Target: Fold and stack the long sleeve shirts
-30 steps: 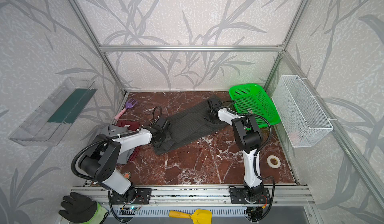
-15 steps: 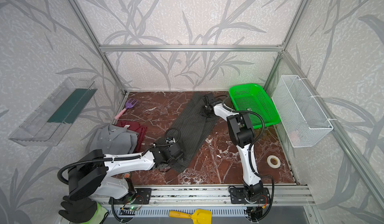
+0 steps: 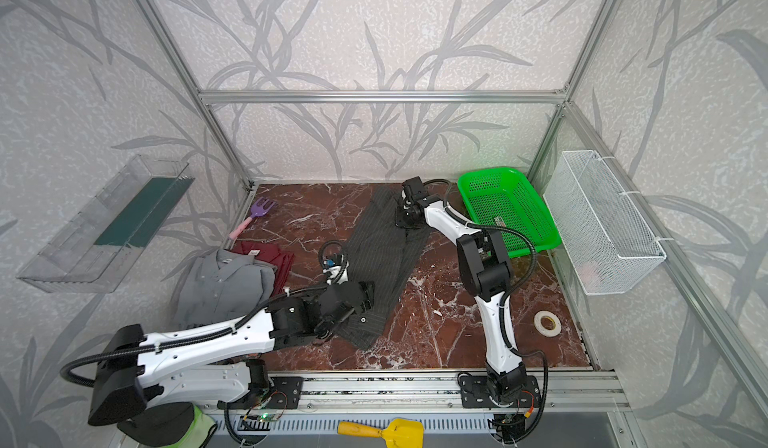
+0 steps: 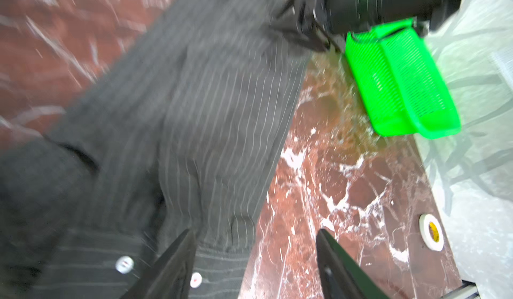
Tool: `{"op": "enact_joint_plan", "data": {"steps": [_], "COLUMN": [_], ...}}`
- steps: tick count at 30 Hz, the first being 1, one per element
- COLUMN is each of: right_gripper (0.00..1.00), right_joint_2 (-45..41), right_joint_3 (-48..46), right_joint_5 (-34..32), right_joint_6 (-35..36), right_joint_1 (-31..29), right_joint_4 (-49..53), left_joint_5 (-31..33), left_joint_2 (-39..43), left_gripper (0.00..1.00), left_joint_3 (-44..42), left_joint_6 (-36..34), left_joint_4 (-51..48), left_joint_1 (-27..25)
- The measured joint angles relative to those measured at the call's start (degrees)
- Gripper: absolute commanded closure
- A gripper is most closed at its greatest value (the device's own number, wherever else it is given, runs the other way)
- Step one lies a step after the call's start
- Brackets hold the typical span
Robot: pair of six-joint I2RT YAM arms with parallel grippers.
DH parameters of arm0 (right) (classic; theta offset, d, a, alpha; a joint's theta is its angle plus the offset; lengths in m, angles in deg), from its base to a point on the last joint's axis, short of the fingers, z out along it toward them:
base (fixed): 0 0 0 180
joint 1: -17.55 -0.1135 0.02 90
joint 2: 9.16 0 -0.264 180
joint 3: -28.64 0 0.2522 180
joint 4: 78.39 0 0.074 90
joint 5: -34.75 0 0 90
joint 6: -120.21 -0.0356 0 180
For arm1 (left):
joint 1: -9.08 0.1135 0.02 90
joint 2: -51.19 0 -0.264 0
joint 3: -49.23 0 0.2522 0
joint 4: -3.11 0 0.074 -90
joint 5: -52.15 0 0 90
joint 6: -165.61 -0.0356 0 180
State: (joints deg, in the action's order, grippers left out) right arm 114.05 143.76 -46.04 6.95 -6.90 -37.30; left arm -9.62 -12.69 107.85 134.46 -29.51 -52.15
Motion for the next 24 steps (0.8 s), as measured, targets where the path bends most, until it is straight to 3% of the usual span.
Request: {"op": "enact_joint_plan", "data": {"steps": [6,10,17,24], "right_gripper": [0.60,0.61,0.62,0.62], "right_joint_2": [-13.35,-18.16,-18.91,-19.02], "right_joint_3": [-11.47,-21.42,-37.29,-45.09], "right_joint_5": [-0.28,2.75,7.76,8.31], "right_joint_6": [-1.97,-5.09,-13.35,-18.49], "right_joint_1": [-4.55,-10.51,-19.47,-21.27], "right_joint_4": [-3.76,-8.04,-16.94,-22.97], "left_joint_5": [-2.36,-6.25,-13.27,-20.44], "left_joint_2": [5.64,6.12,3.56,0.98], "left_gripper": [0.30,0.31,0.37,0.47], "left_joint_3": [-5.81,-10.58,-16.17,-20.83], "left_joint_6": [-8.61,-12.00,-13.86,-12.07], "left_joint_4": [0.39,0.66,3.58,6.32], "left_joint_1": [15.52,21.90,27.52,27.76]}}
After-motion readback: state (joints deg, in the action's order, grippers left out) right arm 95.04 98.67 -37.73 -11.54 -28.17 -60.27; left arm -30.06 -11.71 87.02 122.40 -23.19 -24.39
